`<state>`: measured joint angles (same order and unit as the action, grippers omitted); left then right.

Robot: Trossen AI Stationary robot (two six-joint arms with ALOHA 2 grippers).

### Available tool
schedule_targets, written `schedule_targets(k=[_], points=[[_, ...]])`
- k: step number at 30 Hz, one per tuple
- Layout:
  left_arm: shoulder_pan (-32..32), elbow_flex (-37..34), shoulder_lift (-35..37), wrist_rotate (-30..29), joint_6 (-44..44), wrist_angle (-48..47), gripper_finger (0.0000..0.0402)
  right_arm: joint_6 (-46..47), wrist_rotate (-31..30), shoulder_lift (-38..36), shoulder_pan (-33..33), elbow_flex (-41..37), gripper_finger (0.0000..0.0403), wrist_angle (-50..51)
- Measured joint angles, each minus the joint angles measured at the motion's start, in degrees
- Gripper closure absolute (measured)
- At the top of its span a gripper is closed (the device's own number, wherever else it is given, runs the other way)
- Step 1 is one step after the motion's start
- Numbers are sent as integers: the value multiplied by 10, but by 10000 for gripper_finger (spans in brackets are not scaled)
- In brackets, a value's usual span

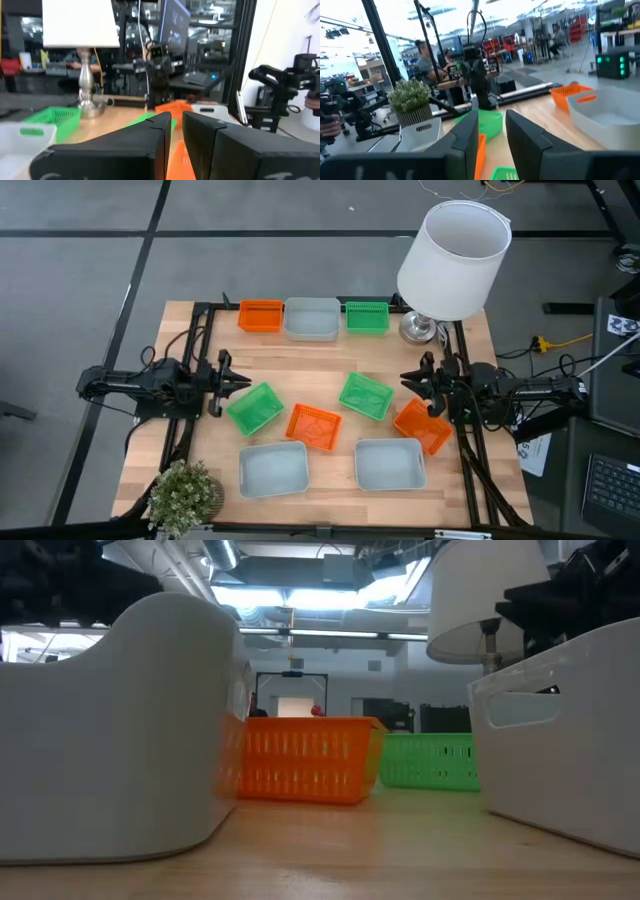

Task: Stack baskets by color
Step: Stack the bottom left orange bin on the top orange bin

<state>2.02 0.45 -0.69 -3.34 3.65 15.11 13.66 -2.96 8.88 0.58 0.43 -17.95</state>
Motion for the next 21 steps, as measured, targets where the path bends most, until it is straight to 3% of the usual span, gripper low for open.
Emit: schedule_targets(k=[8, 17, 21], points=[[0, 0, 0, -42, -23, 21, 360, -24, 0, 0, 0, 0, 304, -17], [0, 0, -28, -40, -18, 28, 360, -4, -2, 0, 0, 0, 304, -16], [0, 0, -34, -94, -27, 101, 360, -5, -4, 0, 0, 0, 304, -20]])
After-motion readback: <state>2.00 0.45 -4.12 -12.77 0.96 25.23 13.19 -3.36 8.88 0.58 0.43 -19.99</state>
